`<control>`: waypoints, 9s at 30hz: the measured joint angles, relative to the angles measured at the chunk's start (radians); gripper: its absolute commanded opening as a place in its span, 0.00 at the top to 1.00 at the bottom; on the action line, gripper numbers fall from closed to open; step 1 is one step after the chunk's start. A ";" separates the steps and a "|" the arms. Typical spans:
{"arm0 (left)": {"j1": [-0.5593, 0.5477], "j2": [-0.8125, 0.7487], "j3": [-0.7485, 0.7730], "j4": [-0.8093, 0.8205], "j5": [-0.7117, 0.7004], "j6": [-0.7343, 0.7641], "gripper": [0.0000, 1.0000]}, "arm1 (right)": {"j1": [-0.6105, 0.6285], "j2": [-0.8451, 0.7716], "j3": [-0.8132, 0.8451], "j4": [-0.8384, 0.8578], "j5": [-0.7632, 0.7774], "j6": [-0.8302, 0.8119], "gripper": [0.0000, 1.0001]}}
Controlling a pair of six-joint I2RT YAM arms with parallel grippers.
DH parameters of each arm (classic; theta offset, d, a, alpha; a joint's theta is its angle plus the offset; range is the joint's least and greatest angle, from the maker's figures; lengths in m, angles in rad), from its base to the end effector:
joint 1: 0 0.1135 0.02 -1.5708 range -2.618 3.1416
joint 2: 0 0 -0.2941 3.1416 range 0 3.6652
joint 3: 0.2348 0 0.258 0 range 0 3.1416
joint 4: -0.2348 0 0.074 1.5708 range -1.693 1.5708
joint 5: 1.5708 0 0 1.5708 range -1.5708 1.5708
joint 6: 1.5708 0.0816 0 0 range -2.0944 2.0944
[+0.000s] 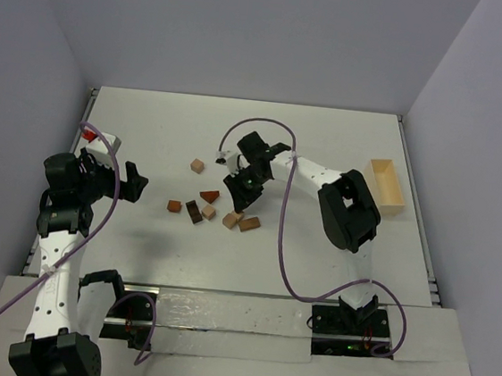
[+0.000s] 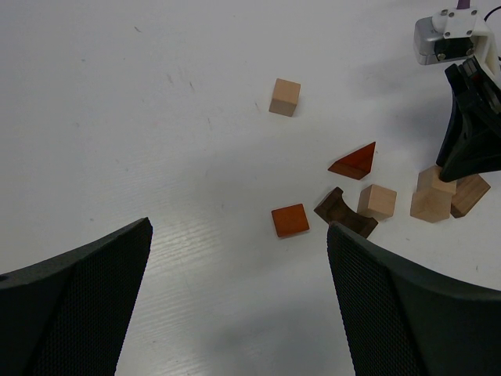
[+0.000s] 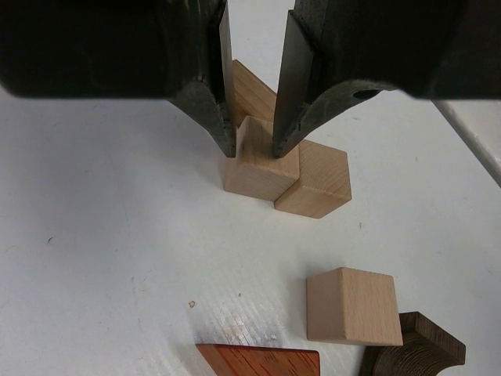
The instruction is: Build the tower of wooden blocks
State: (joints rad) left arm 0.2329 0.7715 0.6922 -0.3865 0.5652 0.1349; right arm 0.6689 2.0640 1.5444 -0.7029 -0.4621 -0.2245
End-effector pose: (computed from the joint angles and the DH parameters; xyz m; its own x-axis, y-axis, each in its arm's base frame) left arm 0.1967 0.0017 0.2943 -0.3966 0.0227 -0.9177 0.3270 0.9376 -0.1182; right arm 0.3360 0.3120 0.1618 -0.5688 -0.7036 -0.4260 -0.8217 0.4629 0.3326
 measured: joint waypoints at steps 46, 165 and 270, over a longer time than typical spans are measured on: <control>0.000 0.005 0.000 0.000 -0.012 -0.004 0.01 | 0.072 -0.163 -0.014 -0.051 0.289 0.310 0.00; 0.000 0.045 0.000 0.001 -0.066 -0.031 0.01 | -0.008 0.229 0.362 -0.220 0.395 0.785 0.63; 0.000 -0.008 0.000 -0.049 0.142 0.113 0.05 | -0.048 0.079 0.281 -0.255 -0.009 -0.795 0.23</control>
State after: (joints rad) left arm 0.2329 0.7636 0.6922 -0.4351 0.7071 0.2474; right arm 0.6212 2.1433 1.8258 -0.9580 -0.4712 -1.0196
